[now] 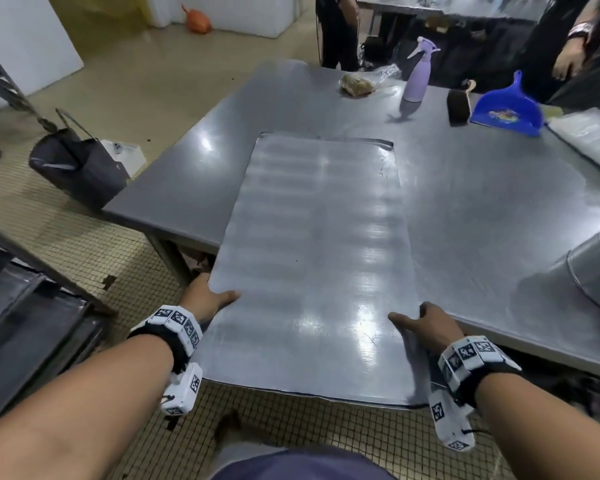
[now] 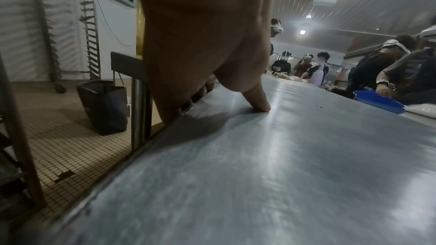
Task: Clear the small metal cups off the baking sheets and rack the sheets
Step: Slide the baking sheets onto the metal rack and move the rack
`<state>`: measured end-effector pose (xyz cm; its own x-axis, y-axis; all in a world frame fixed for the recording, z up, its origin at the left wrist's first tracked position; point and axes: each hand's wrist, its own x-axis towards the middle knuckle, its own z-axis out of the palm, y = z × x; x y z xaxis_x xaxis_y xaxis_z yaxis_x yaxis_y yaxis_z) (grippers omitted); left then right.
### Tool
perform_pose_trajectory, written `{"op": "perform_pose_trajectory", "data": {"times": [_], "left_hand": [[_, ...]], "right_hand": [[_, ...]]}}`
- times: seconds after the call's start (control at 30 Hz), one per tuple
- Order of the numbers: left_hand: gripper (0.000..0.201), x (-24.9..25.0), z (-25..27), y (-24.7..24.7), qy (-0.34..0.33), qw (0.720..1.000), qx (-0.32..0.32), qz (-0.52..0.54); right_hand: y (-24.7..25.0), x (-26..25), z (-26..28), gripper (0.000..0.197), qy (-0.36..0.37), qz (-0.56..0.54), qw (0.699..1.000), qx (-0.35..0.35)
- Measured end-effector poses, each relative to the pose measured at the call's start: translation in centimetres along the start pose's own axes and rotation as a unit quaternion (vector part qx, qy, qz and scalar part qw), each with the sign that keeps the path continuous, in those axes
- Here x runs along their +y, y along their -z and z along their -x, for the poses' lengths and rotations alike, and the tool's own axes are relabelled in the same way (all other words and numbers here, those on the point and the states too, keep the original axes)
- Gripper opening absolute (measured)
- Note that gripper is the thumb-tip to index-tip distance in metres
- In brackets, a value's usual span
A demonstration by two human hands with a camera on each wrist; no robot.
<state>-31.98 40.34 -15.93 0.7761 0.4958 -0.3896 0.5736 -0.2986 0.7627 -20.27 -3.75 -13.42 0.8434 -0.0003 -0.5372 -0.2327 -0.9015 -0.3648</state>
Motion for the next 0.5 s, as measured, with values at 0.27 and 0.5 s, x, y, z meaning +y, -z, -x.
{"op": "perform_pose_trajectory", "data": {"times": [0.27,0.5], "left_hand": [[0.063,0.7,5.7,0.6,0.022,0.995,-0.081,-0.046],[0.102,4.1,9.6,2.4,-0.001,0.991,-0.133,-0.006]], "right_hand": [[5.3,3.8,2.0,0.067,0.122,0.02,0.989,-0.078],[10.5,5.8,2.2,0.081,0.134,-0.087,0.984,-0.081]]}}
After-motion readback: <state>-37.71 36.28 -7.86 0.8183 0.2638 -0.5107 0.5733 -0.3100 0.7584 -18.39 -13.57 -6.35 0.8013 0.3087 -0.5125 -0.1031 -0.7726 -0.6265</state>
